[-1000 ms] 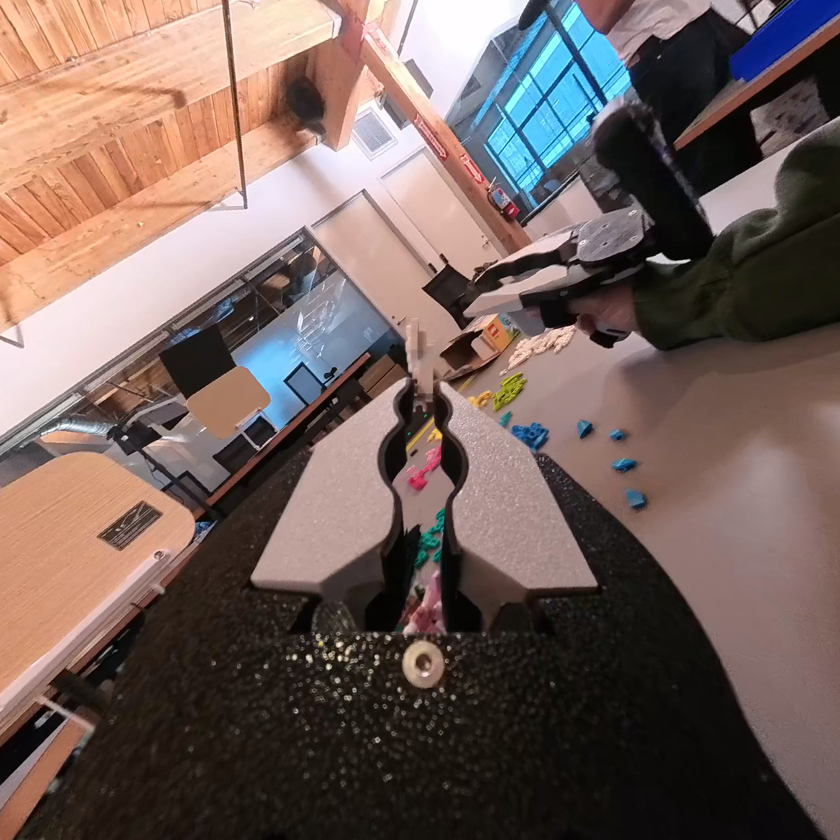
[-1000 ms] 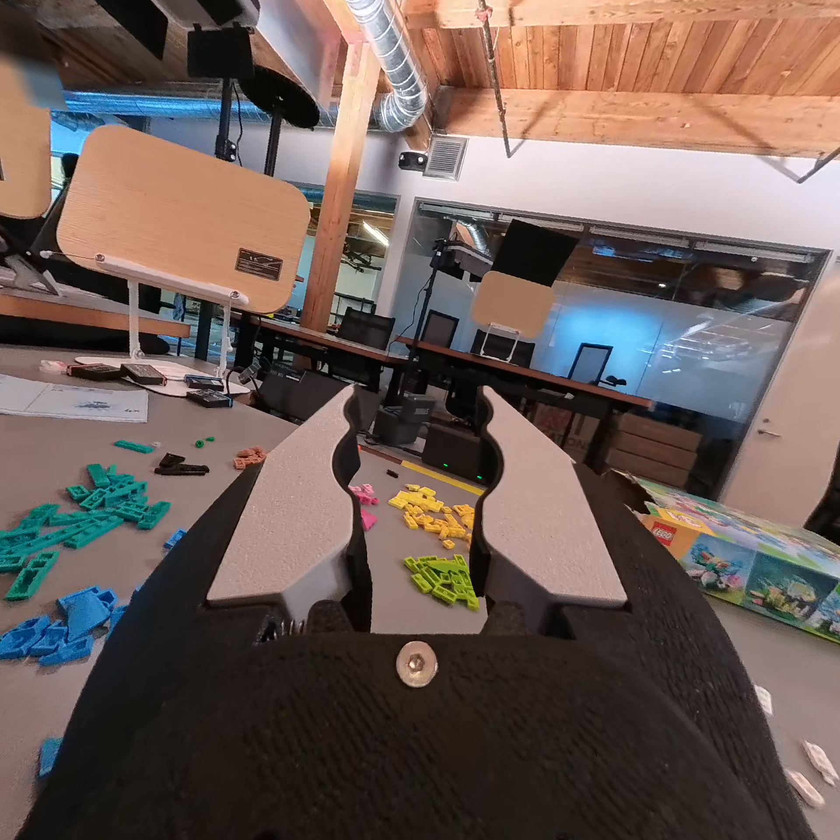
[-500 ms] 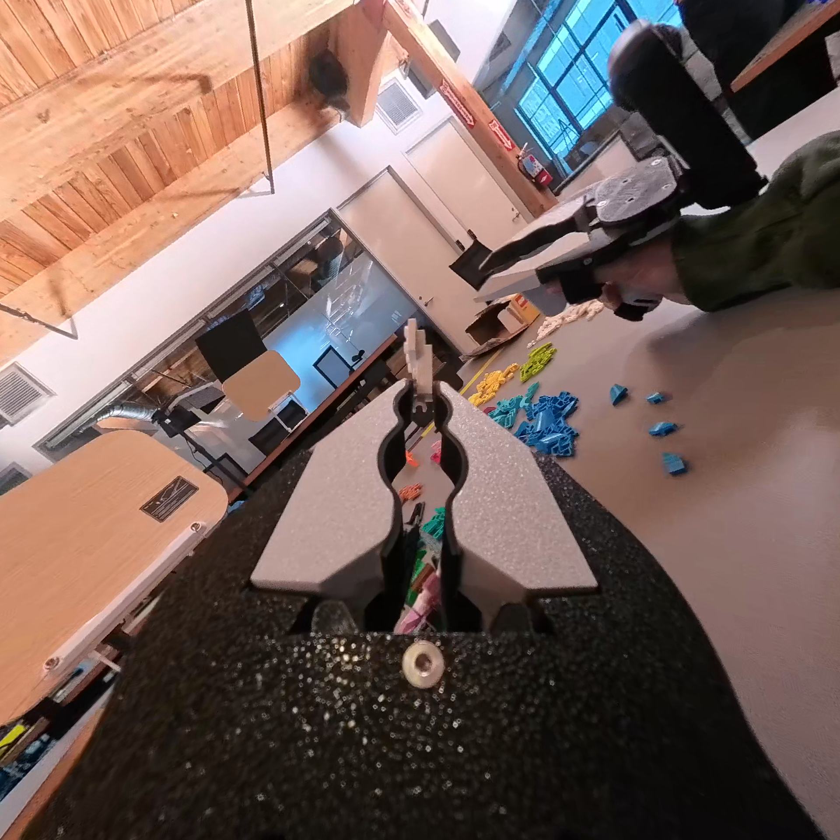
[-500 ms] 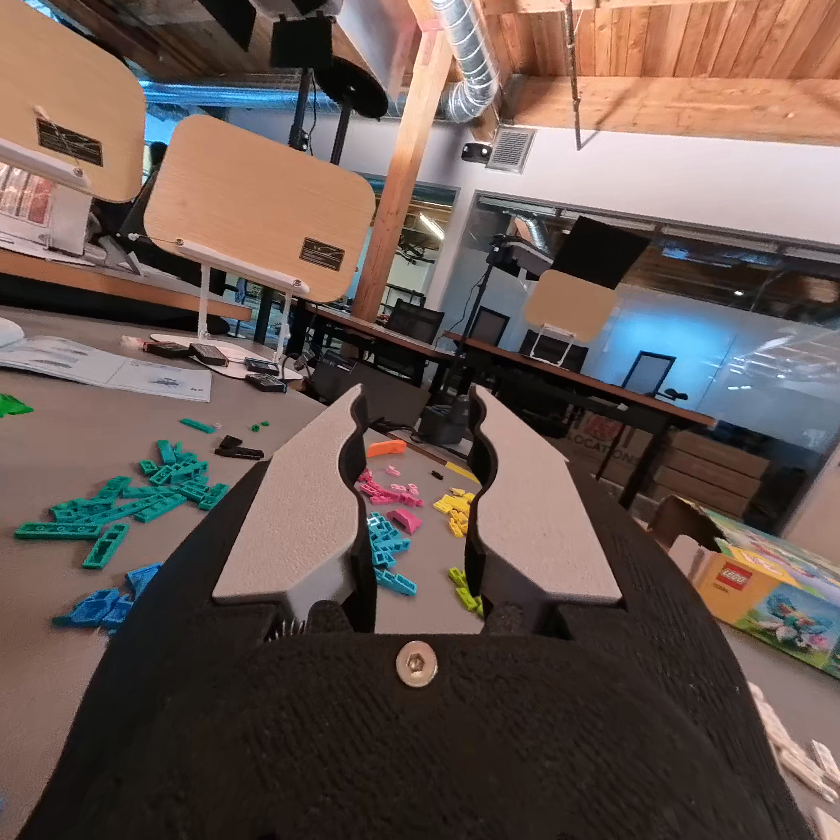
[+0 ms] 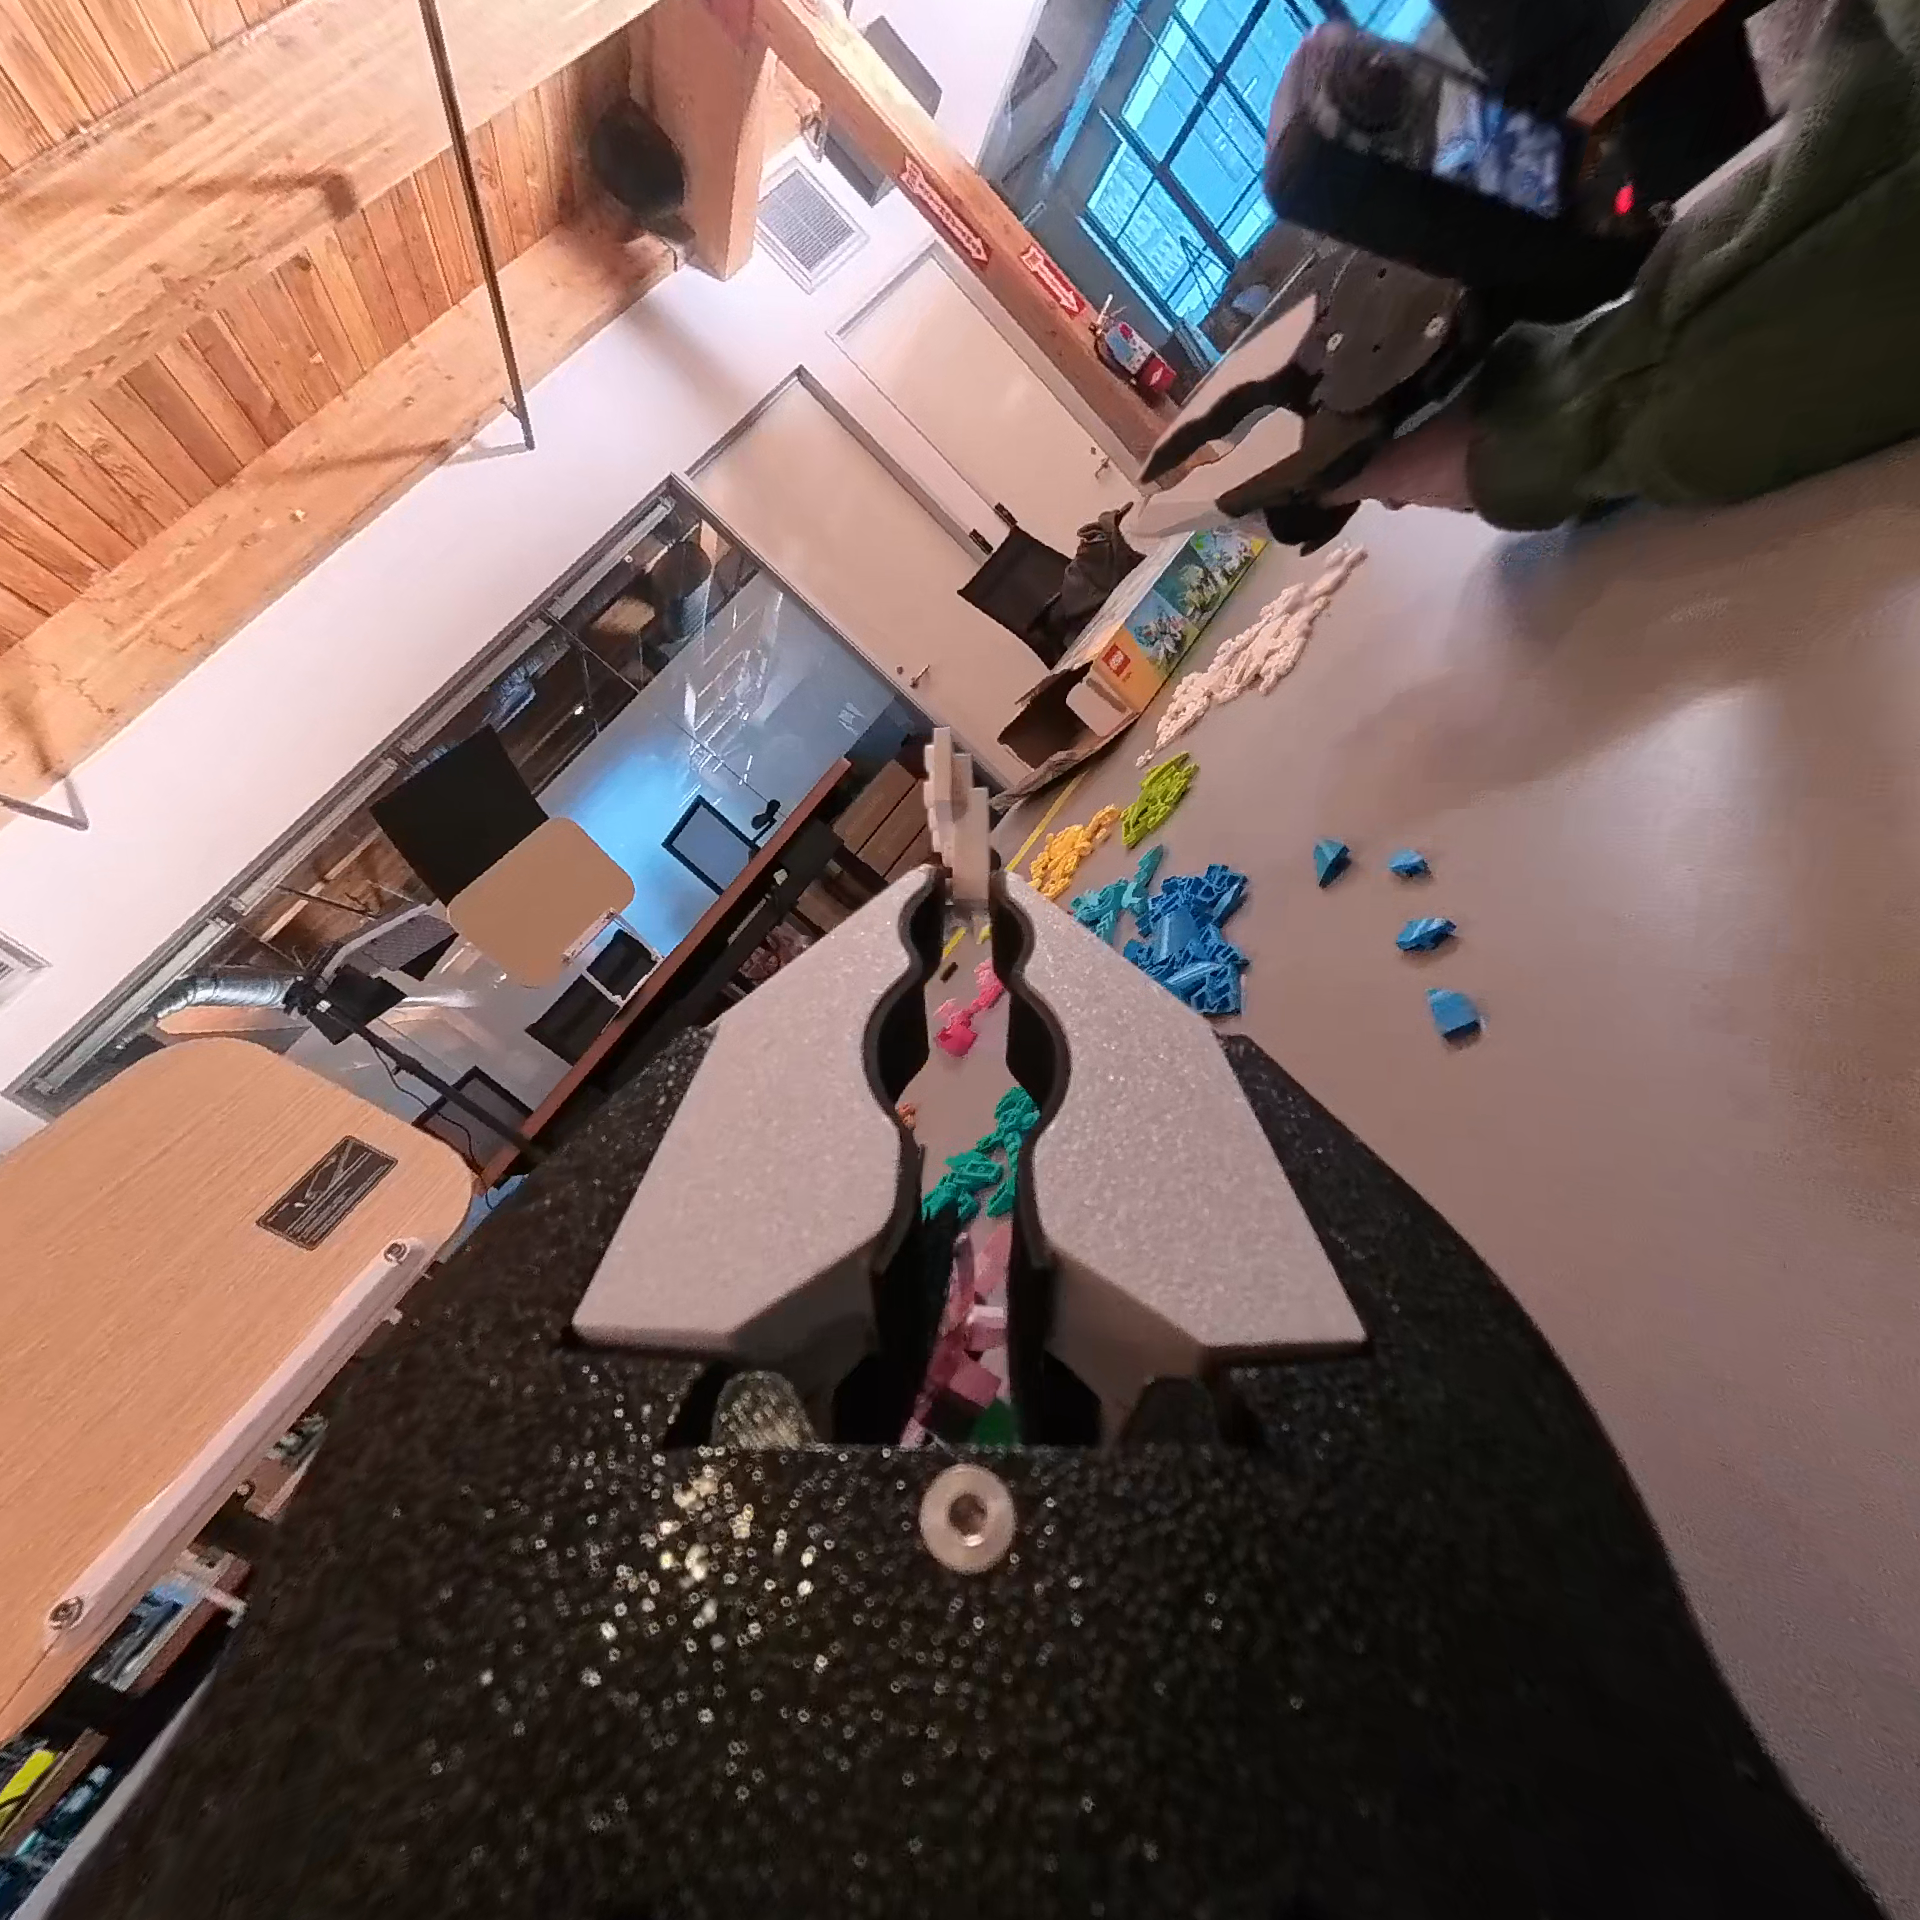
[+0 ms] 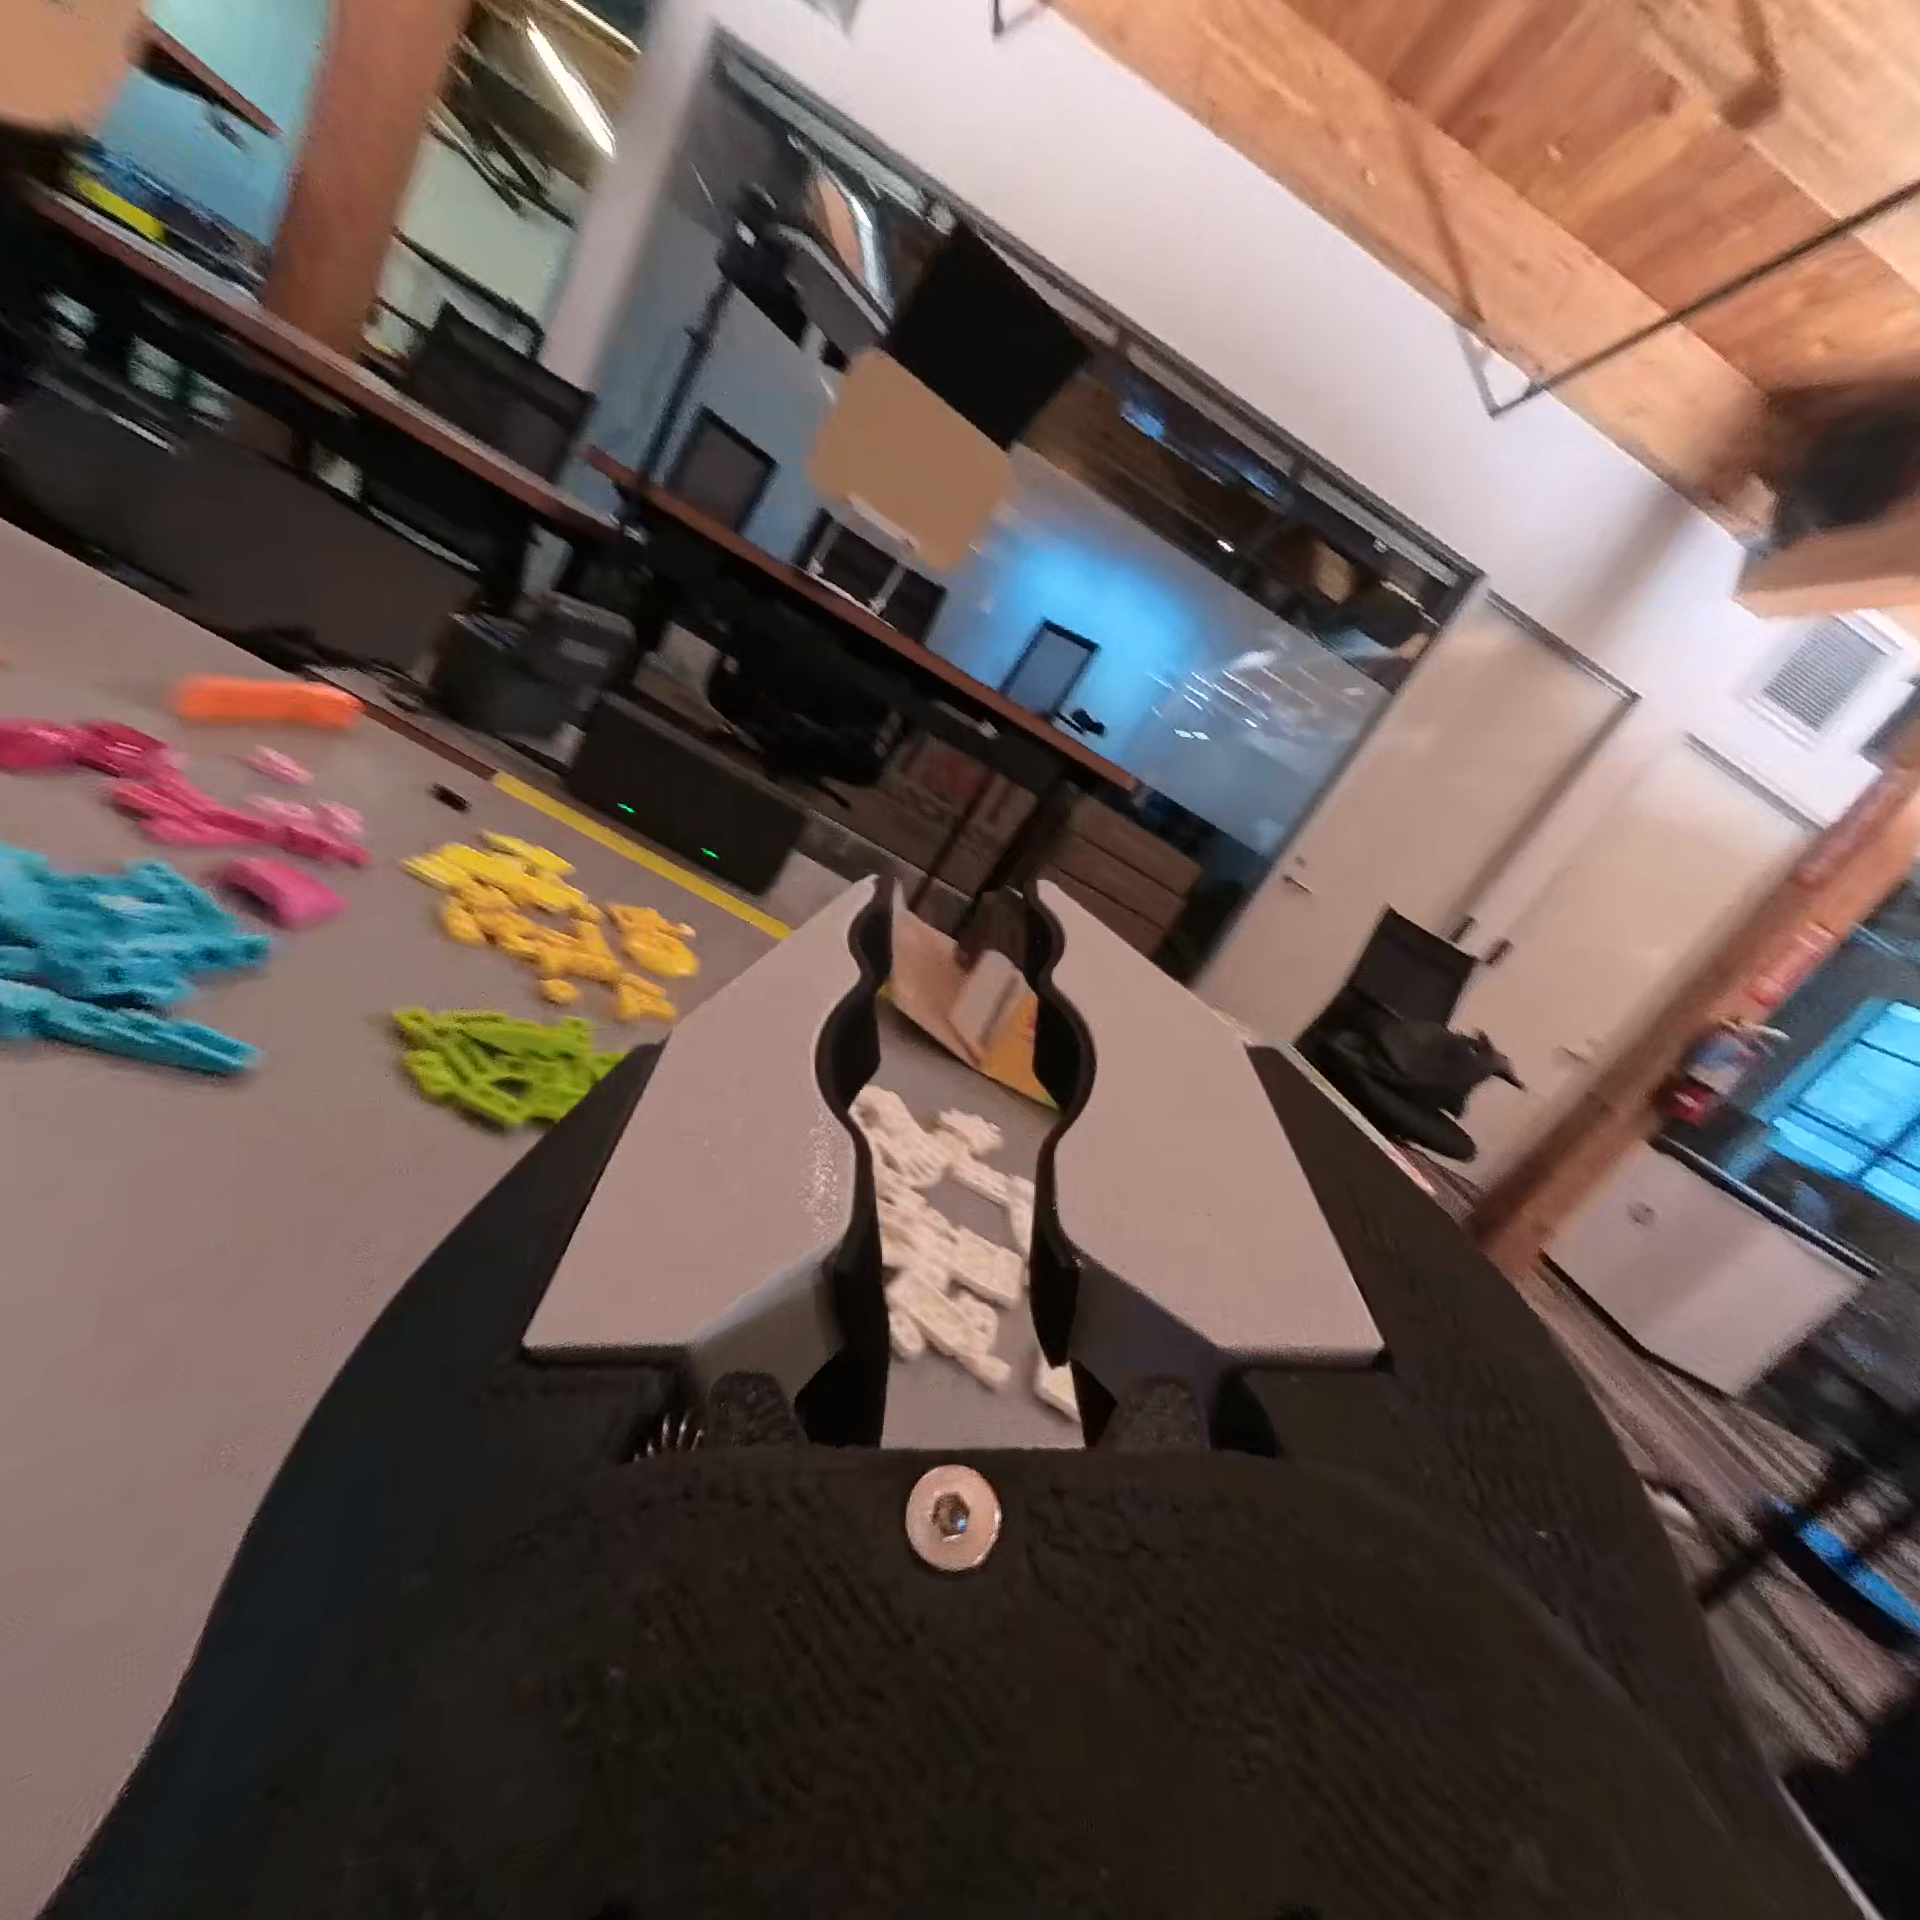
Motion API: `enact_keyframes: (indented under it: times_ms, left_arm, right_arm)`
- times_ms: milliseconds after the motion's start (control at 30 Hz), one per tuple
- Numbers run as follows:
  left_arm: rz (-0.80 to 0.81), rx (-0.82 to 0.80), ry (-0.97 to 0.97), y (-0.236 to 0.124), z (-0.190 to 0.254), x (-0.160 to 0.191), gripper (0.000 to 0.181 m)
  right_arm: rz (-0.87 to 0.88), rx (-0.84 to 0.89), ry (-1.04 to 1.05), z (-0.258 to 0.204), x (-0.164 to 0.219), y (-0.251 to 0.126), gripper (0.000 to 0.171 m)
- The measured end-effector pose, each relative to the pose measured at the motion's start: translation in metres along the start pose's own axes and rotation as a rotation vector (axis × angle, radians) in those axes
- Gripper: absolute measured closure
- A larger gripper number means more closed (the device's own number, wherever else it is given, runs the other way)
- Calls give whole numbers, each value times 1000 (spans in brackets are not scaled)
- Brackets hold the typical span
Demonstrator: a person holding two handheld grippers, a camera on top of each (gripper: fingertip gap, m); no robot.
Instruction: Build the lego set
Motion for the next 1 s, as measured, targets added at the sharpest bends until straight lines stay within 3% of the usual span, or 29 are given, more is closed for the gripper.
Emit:
enact_keyframes:
  times_ms: [200, 400, 1000]
  left_arm:
    - [1, 37, 31, 3, 8, 0, 176]
    - [10, 80, 87, 4, 17, -2, 176]
    - [21, 124, 110, 4, 24, -3, 176]
  right_arm:
    - [-56, 101, -46, 27, 24, 27, 151]
    - [74, -9, -47, 13, 5, 31, 151]
    - [64, -56, -11, 1, 4, 37, 152]
Point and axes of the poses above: each gripper's, where its closed fingertips meet, y out along the fingers, x out of its underside, z = x × y across the jaws, the point moved 7 cm from there along -y, back along the fingers, and after that the axes turned 5 degrees about -x, right-handed, at the moved point
